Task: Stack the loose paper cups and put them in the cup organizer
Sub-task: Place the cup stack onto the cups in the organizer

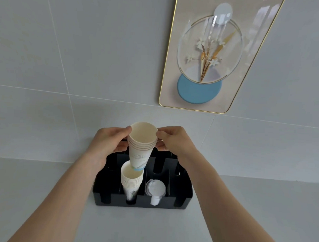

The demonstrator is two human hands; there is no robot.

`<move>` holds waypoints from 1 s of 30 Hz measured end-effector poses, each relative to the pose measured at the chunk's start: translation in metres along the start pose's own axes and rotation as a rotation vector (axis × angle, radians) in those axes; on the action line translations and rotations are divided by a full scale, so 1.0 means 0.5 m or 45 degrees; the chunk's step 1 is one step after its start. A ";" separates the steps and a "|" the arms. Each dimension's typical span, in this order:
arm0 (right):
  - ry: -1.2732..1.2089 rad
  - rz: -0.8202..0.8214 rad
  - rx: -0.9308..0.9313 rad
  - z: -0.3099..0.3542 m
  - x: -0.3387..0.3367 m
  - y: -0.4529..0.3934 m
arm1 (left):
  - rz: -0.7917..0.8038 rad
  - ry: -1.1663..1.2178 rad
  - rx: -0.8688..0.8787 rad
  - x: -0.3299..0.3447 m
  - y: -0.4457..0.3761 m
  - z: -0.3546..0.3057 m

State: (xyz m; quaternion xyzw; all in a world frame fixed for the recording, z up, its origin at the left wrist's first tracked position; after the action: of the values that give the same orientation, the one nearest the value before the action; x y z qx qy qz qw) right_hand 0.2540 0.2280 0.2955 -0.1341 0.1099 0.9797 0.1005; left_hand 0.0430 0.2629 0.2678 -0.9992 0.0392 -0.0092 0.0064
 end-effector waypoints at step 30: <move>0.435 -0.044 0.218 -0.245 0.160 -0.087 | -0.043 -0.381 -0.164 -0.045 -0.045 0.310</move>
State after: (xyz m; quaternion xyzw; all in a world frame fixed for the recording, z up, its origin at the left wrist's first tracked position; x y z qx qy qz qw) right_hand 0.2177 0.2535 0.1495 -0.2914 0.2060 0.9279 0.1081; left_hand 0.0252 0.2889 0.1129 -0.9883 0.0215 0.1421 -0.0519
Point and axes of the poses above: each hand's wrist, its own y-axis away from the middle knuckle, its own x-axis out of the palm, z = x × y, the point moved 5 cm from there along -y, towards the middle knuckle, and after that the axes turned 7 degrees about x, right-handed, at the moved point
